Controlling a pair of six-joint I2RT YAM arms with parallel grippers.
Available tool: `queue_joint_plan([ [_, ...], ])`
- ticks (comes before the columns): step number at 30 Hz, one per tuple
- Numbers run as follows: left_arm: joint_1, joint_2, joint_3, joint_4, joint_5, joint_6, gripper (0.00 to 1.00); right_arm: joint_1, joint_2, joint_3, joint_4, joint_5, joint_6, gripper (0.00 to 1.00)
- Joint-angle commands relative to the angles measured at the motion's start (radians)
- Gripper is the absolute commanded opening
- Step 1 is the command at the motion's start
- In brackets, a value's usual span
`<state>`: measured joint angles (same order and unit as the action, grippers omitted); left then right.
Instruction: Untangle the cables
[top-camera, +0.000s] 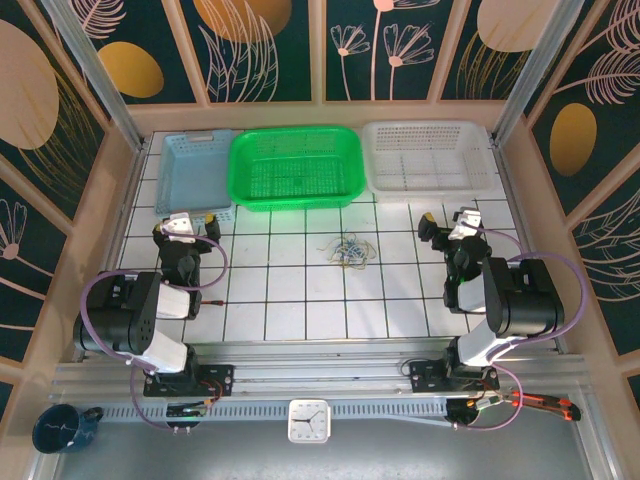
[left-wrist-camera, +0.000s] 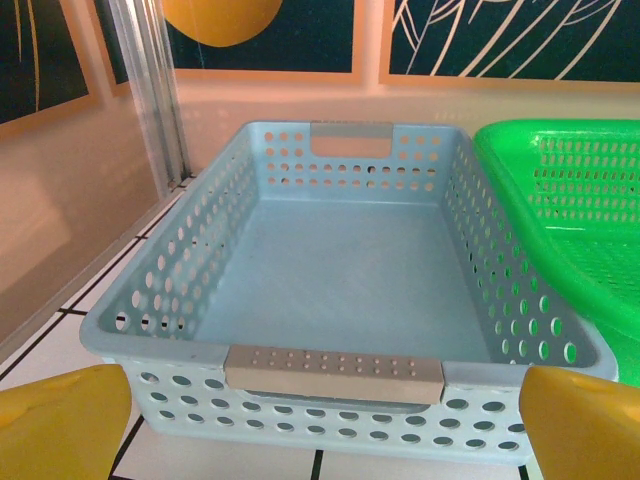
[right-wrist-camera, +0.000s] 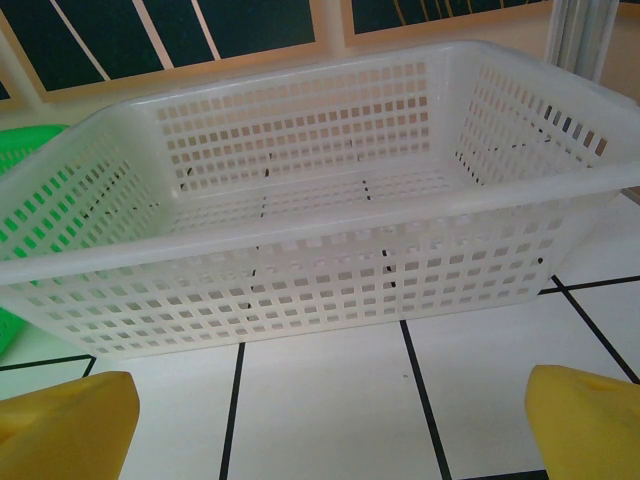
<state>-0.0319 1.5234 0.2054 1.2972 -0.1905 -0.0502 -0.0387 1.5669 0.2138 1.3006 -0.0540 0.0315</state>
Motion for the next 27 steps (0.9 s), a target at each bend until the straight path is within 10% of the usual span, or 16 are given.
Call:
queue_joint_plan([
  [1,0.000,0.002,0.012,0.024,0.003,-0.015,0.99,-0.006,-0.004,0.013,0.009,-0.003,-0.017,0.99],
  [9,0.000,-0.001,-0.011,0.064,-0.148,-0.073,0.99,-0.006,-0.005,0.013,0.009,-0.003,-0.016,0.99],
  [27,-0.001,-0.138,0.043,-0.150,-0.122,-0.061,0.99,0.006,-0.120,0.027,-0.110,0.029,-0.022,0.99],
])
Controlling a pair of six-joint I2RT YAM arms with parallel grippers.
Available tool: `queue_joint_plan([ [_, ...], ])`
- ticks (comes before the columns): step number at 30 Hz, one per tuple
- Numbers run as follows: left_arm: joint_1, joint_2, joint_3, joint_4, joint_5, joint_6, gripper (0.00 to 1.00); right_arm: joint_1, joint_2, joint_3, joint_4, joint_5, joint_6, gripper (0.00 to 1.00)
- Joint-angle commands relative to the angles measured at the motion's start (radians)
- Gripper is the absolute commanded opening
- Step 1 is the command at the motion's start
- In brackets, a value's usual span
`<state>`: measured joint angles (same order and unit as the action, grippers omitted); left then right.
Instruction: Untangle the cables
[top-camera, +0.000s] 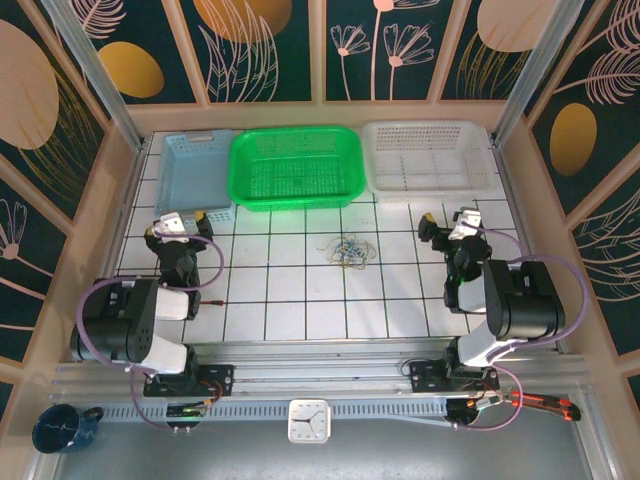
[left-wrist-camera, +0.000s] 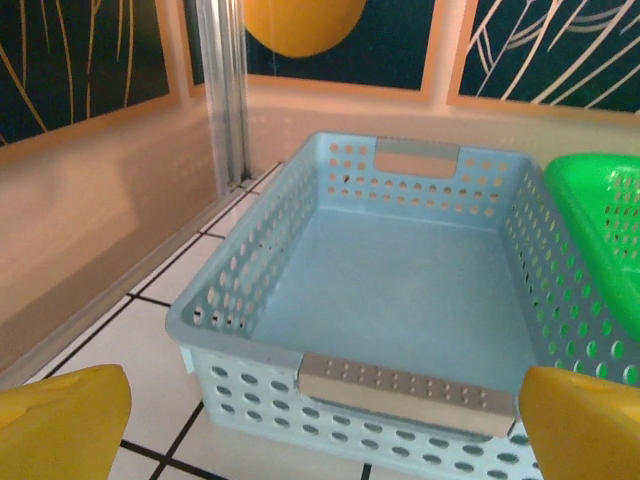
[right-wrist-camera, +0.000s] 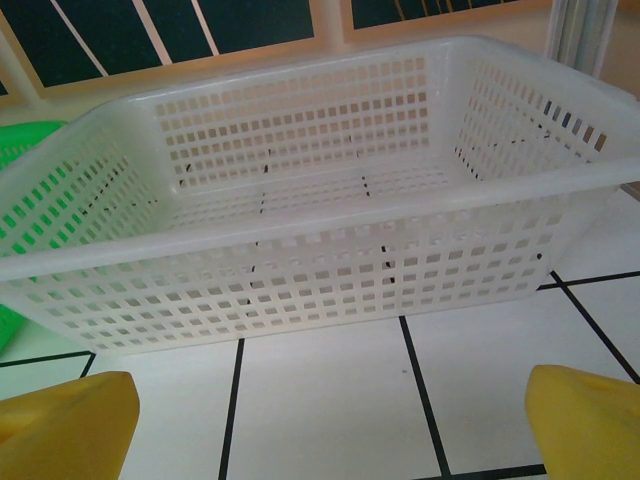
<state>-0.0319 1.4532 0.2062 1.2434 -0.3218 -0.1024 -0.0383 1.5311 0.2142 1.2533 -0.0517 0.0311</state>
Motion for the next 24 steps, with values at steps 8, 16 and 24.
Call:
queue_joint_plan([
  [8,0.000,-0.230,0.125,-0.346,0.018,-0.101,0.99,0.019,-0.379,0.252,-0.686,0.128,0.118,0.99],
  [16,-0.001,-0.424,0.266,-0.646,0.214,-0.373,0.99,-0.008,-0.480,0.493,-1.085,0.117,0.443,0.99],
  [24,-0.009,-0.461,0.402,-0.867,0.459,-0.548,0.99,0.038,-0.535,0.505,-1.191,-0.218,0.455,0.90],
])
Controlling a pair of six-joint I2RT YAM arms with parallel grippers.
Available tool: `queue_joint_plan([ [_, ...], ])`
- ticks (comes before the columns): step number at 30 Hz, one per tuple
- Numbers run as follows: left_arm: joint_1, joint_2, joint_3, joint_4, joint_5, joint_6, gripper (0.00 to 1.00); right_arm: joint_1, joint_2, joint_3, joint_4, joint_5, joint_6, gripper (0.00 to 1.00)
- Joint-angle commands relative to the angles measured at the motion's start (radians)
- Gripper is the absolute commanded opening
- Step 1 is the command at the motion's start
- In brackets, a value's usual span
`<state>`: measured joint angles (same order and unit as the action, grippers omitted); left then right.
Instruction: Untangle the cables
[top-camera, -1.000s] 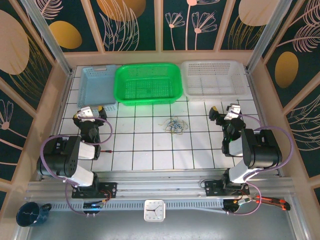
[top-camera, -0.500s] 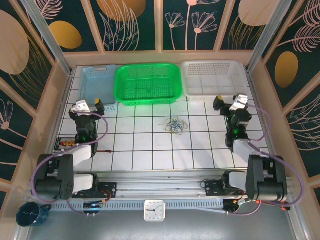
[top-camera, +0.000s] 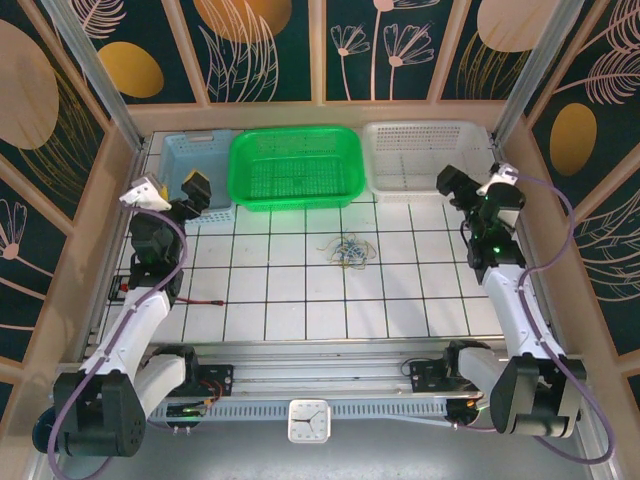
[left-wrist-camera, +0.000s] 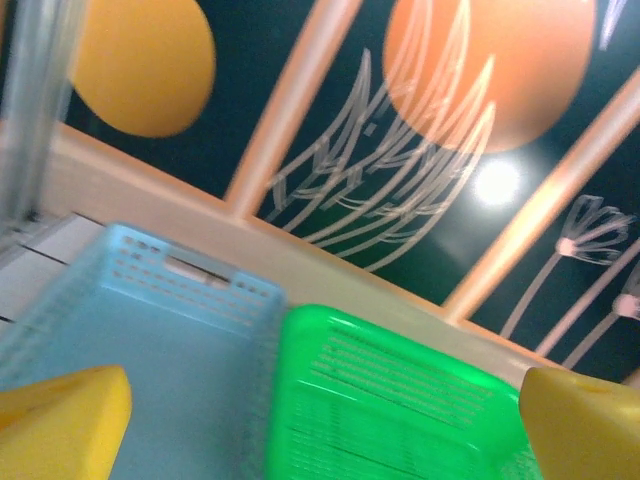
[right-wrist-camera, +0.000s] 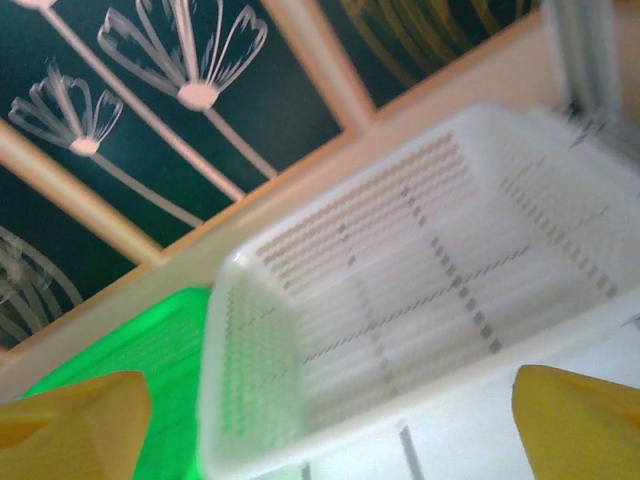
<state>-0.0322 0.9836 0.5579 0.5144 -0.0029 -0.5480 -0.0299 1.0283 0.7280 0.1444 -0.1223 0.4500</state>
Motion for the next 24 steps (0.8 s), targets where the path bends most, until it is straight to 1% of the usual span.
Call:
queue_joint_plan([
  [1,-0.014,0.014,0.062,-0.156,0.159,-0.110,0.99,0.046,-0.038,-0.023,-0.088,-0.154,0.044,0.89],
  [4,-0.051,0.038,0.088,-0.193,0.201,-0.143,0.99,0.123,-0.046,-0.072,-0.092,-0.141,0.055,0.88],
  [8,-0.166,0.087,0.110,-0.223,0.187,-0.138,0.99,0.250,-0.035,-0.134,-0.074,-0.051,0.072,0.87],
  [11,-0.222,0.136,0.103,-0.203,0.178,-0.159,0.99,0.318,-0.019,-0.174,-0.038,-0.022,0.105,0.86],
  [14,-0.243,0.195,0.114,-0.210,0.169,-0.151,0.99,0.375,-0.005,-0.202,-0.006,0.008,0.134,0.86],
  [18,-0.265,0.262,0.141,-0.233,0.166,-0.123,0.99,0.424,0.033,-0.207,0.010,0.045,0.148,0.86],
  [21,-0.269,0.286,0.155,-0.279,0.095,-0.124,0.99,0.452,0.078,-0.189,0.005,0.050,0.140,0.85],
  [24,-0.270,0.291,0.163,-0.281,0.042,-0.115,0.99,0.472,0.106,-0.174,-0.003,0.053,0.129,0.86],
])
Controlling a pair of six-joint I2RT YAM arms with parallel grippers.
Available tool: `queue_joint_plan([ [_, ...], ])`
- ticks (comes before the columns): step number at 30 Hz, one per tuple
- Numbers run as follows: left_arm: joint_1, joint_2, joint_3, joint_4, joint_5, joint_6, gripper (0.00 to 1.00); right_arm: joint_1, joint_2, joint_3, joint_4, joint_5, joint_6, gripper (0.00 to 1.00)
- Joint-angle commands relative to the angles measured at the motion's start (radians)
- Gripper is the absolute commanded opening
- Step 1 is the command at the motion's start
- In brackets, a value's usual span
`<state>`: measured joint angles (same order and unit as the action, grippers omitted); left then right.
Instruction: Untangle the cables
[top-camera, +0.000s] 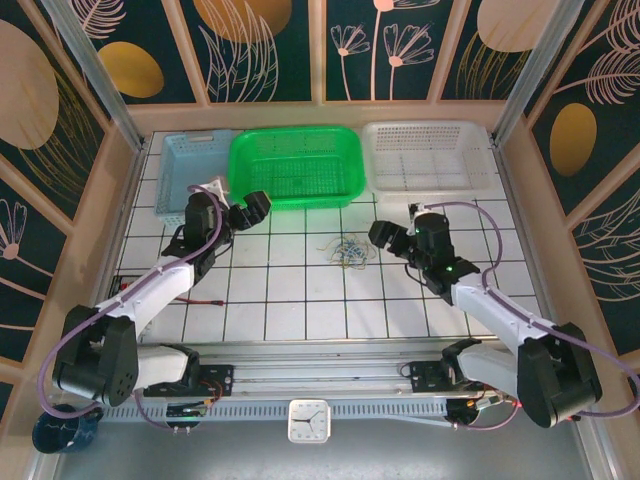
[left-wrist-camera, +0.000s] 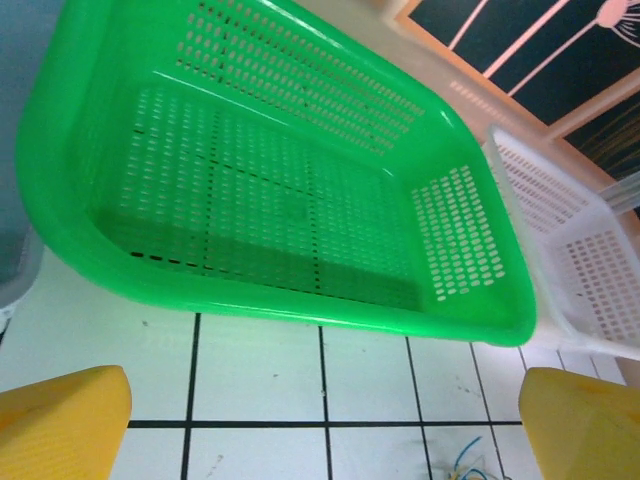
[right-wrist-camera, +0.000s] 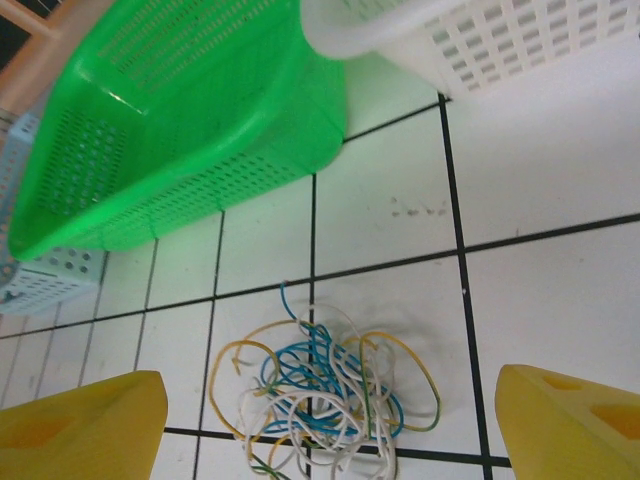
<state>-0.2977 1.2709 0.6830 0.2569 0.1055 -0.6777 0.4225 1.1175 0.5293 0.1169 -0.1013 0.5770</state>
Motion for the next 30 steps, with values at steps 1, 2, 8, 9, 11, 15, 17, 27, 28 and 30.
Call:
queue_joint_plan([
  [1,-0.003,0.007,0.047,-0.026,-0.087,0.018,0.99,0.027,0.023,0.029,0.023,0.032,-0.003,0.86],
  [2,-0.004,0.012,0.061,-0.033,-0.110,0.027,0.99,0.032,0.027,0.034,0.020,0.034,-0.006,0.86],
  [8,0.000,0.115,0.244,-0.111,-0.252,0.187,0.99,0.038,0.014,0.053,-0.016,0.048,-0.021,0.87],
  [9,0.000,0.137,0.279,-0.122,-0.271,0.215,0.99,0.039,0.009,0.055,-0.023,0.052,-0.024,0.87],
  [11,0.014,0.205,0.385,-0.161,-0.290,0.261,0.99,0.039,-0.017,0.064,-0.048,0.065,-0.033,0.89],
  [15,0.060,0.400,0.628,-0.336,-0.261,0.282,0.99,0.038,-0.060,0.074,-0.090,0.092,-0.050,0.91],
  [17,0.077,0.505,0.734,-0.409,-0.254,0.288,0.99,0.038,-0.077,0.077,-0.105,0.105,-0.055,0.91],
  [27,0.106,0.788,1.021,-0.573,-0.293,0.332,0.99,0.029,-0.138,0.080,-0.162,0.143,-0.066,0.91],
  [28,0.106,0.800,1.032,-0.580,-0.297,0.334,0.99,0.029,-0.143,0.079,-0.165,0.146,-0.066,0.91],
  [30,0.107,0.823,1.051,-0.593,-0.300,0.340,0.99,0.028,-0.151,0.077,-0.167,0.152,-0.066,0.92],
])
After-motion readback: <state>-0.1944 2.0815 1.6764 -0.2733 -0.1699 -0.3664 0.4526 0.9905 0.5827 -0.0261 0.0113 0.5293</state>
